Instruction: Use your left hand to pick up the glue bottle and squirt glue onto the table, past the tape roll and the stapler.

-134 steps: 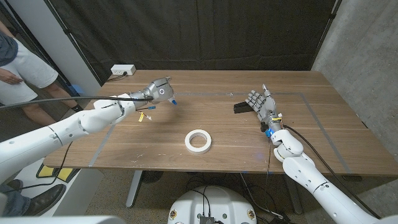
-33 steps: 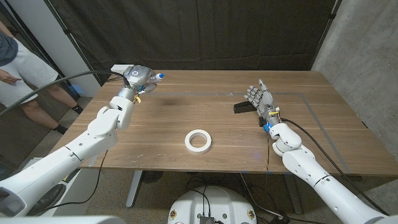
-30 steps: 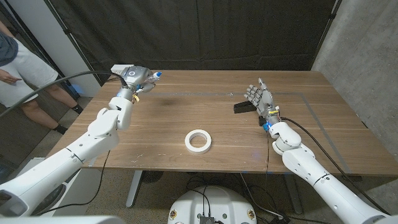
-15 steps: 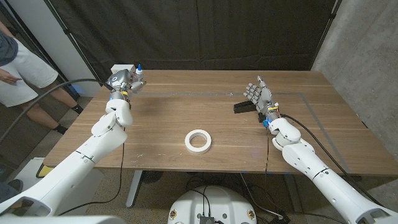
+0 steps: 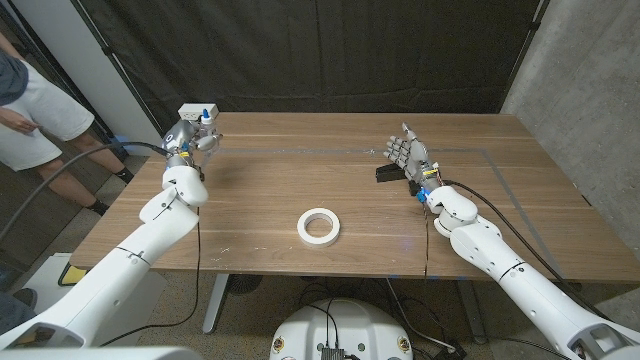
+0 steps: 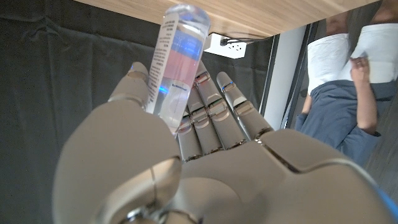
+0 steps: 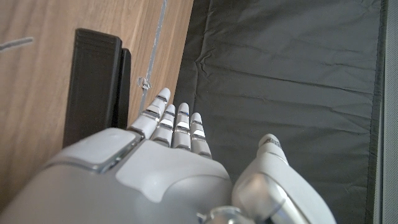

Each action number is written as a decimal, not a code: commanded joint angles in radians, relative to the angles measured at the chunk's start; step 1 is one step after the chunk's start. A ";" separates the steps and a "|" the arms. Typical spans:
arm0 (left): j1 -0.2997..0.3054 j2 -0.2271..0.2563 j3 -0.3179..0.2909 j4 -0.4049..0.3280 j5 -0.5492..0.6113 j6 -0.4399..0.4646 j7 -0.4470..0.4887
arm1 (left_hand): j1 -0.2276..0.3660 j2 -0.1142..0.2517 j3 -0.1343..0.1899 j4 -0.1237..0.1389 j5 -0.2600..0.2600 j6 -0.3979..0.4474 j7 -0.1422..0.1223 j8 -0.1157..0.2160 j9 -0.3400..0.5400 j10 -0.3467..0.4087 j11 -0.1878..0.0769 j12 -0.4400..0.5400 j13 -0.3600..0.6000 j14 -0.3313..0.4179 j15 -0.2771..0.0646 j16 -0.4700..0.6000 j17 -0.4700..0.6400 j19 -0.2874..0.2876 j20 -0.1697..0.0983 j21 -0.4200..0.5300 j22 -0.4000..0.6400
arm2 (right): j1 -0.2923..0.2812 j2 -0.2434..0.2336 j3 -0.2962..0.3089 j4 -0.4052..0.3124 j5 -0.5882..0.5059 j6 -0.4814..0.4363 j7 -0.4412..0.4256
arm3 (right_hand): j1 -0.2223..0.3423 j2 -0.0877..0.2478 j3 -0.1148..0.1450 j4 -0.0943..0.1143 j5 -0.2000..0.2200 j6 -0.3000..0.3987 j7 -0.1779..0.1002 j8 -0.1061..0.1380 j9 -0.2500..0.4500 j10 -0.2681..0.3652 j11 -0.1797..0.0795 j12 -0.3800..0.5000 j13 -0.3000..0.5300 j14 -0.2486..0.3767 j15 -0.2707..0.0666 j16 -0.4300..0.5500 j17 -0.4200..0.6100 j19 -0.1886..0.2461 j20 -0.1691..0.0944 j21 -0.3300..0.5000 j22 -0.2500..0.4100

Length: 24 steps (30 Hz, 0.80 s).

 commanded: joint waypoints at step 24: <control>-0.263 0.005 0.198 0.523 -0.106 -0.352 0.081 | 0.014 0.017 0.128 0.107 0.004 0.016 0.033 -0.008 0.003 -0.035 0.005 -0.001 0.005 -0.044 0.003 -0.007 0.002 -0.027 -0.067 -0.004 0.005 | 0.001 0.013 -0.009 0.018 -0.006 -0.013 -0.008 | 0.008 0.000 0.003 -0.004 -0.002 0.008 0.001 0.000 0.005 0.006 -0.002 0.000 0.004 0.006 -0.002 -0.002 0.003 0.003 0.000 -0.004 0.003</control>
